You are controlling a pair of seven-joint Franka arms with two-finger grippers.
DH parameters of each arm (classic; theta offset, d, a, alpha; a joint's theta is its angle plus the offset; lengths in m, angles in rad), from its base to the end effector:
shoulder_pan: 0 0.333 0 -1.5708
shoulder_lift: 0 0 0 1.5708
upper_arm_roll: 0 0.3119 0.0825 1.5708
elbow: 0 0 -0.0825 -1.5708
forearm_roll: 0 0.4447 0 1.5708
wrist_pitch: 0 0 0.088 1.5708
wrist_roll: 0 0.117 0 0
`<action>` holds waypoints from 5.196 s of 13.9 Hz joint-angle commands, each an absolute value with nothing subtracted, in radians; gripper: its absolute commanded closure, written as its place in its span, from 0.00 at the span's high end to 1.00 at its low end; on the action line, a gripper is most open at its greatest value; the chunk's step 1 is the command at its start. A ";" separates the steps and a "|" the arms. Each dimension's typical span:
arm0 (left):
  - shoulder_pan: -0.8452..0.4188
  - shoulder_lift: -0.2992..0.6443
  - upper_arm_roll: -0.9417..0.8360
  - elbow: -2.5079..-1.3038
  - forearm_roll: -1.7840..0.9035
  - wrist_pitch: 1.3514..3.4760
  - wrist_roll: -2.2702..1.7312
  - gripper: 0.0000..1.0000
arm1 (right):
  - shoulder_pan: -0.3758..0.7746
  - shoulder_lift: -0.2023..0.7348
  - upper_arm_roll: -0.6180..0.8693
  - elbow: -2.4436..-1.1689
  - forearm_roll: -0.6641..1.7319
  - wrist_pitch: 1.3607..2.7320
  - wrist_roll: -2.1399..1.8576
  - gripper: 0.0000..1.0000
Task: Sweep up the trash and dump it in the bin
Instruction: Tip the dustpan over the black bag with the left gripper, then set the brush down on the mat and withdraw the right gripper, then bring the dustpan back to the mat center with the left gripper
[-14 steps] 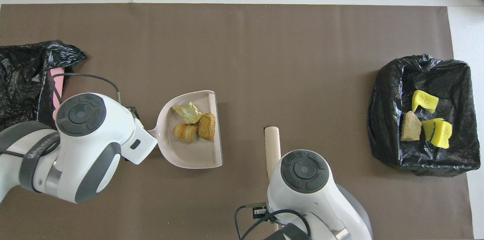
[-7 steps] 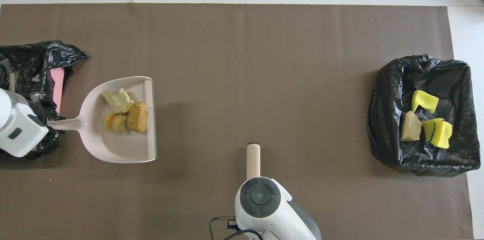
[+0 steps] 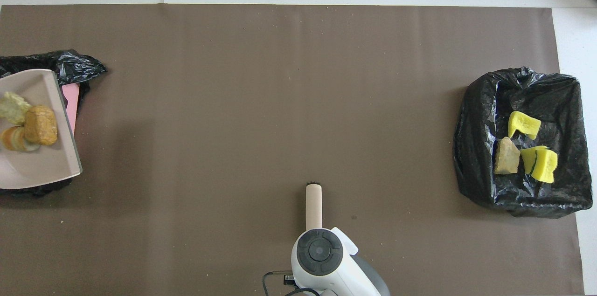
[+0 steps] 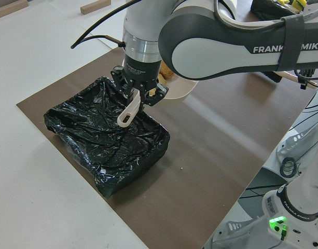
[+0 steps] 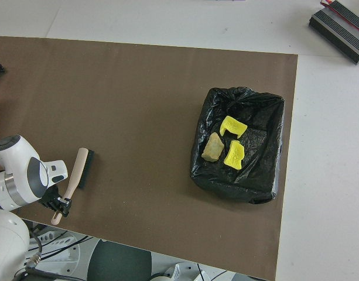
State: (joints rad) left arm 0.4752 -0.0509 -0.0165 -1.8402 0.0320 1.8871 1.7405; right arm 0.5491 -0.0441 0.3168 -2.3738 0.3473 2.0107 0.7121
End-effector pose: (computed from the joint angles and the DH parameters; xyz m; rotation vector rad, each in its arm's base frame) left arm 0.5526 0.2757 0.5250 -2.4290 1.8280 -0.0245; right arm 0.3055 0.3934 0.2649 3.0423 -0.0740 -0.6437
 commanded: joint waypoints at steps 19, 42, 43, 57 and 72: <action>0.448 0.103 -0.021 -1.729 1.008 2.004 1.508 0.00 | 0.289 -0.037 0.305 -2.117 0.057 2.033 0.640 1.00; -0.216 0.096 -0.048 -1.669 0.071 1.632 0.239 0.00 | -0.101 -0.066 0.051 -1.546 -0.017 1.551 -0.006 1.00; -0.276 0.121 -0.048 -1.645 0.048 1.635 0.138 0.00 | -0.101 -0.071 0.028 -1.555 -0.017 1.552 -0.006 1.00; -0.633 0.517 -0.051 -1.404 -0.032 1.943 -0.518 0.00 | -0.086 -0.072 0.025 -1.595 -0.020 1.549 0.003 1.00; -0.643 0.535 -0.052 -1.474 -0.106 1.971 -0.518 0.33 | -0.087 -0.110 0.025 -1.586 -0.005 1.502 -0.005 1.00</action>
State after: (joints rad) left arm -0.6378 0.5544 -0.0631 -1.4545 -0.0868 1.9845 -0.5116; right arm -0.0809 -0.1048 0.0226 -1.5824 -0.0208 1.5135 0.0102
